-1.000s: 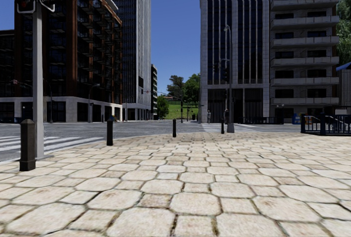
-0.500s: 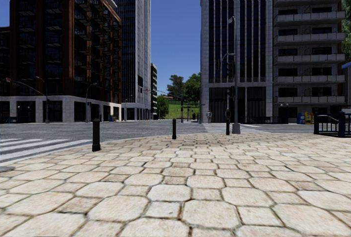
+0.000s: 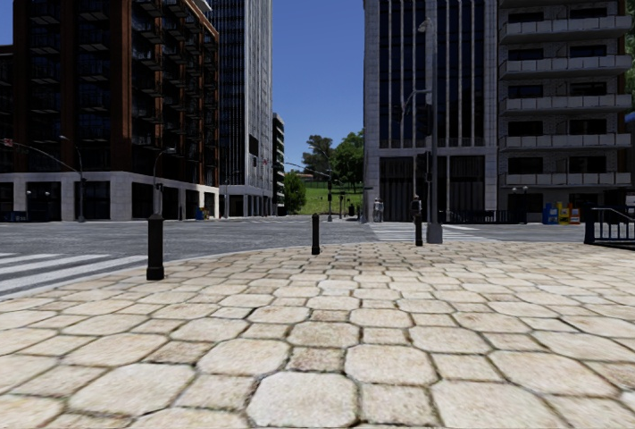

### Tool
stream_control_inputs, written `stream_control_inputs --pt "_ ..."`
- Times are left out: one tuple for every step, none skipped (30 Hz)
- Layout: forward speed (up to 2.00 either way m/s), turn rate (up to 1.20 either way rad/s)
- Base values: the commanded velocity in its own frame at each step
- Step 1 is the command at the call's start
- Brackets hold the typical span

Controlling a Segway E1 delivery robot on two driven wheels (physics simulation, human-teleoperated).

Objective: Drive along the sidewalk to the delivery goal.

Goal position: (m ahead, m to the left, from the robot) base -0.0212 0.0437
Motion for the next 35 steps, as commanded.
stream_control_inputs --pt "0.73 0.0" --pt "0.73 0.0" --pt "0.73 0.0" --pt "0.73 0.0" --pt "0.68 0.0" --pt "0.0 0.0" --pt "0.0 0.0" --pt "0.0 0.0" --pt "0.0 0.0" --pt "0.0 0.0" --pt "0.0 0.0" --pt "0.0 0.0" --pt "0.0 0.0" --pt "0.0 0.0" --pt "0.0 0.0" --pt "0.0 0.0" --pt "0.0 0.0" --pt "0.0 0.0" --pt "0.0 0.0" --pt "0.0 0.0" --pt "0.0 0.0" --pt "0.0 0.0" --pt "0.0 0.0" --pt "0.0 0.0" --pt "0.0 0.0" --pt "0.0 0.0" --pt "0.0 0.0" --pt "0.0 0.0" --pt "0.0 0.0" --pt "0.0 0.0" --pt "0.0 0.0" --pt "0.0 0.0" --pt "0.0 0.0" --pt "0.0 0.0" --pt "0.0 0.0"
